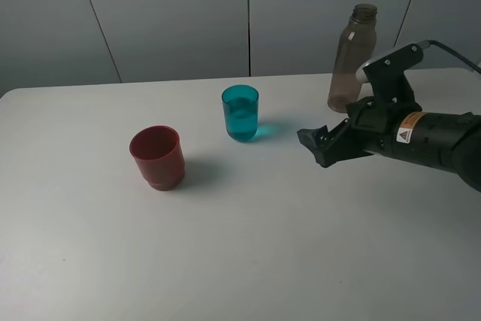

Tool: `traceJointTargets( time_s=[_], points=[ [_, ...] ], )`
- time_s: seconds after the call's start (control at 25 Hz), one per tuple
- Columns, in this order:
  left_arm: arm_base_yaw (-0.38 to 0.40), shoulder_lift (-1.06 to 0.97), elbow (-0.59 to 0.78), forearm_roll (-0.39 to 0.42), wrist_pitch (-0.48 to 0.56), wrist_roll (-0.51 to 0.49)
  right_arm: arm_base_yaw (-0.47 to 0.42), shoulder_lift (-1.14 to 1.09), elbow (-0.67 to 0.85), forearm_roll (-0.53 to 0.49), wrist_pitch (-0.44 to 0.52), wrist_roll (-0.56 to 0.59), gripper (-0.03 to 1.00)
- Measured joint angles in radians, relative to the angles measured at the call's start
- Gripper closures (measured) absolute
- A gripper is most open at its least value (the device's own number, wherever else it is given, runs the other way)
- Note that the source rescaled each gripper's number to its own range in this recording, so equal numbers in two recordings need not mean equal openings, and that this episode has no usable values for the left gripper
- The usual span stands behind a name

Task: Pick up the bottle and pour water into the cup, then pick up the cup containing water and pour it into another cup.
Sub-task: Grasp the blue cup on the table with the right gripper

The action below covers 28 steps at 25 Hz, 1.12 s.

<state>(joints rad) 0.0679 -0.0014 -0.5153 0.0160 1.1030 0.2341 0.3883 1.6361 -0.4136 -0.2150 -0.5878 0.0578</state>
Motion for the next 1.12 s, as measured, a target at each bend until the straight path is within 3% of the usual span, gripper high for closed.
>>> traceJointTargets(
  time_s=[0.32, 1.12],
  points=[
    [0.000, 0.000, 0.000, 0.000, 0.000, 0.000, 0.002, 0.202, -0.145, -0.108, -0.074, 0.005, -0.03],
    [0.000, 0.000, 0.000, 0.000, 0.000, 0.000, 0.120, 0.483, -0.418, -0.133, -0.109, 0.013, -0.03]
  ],
)
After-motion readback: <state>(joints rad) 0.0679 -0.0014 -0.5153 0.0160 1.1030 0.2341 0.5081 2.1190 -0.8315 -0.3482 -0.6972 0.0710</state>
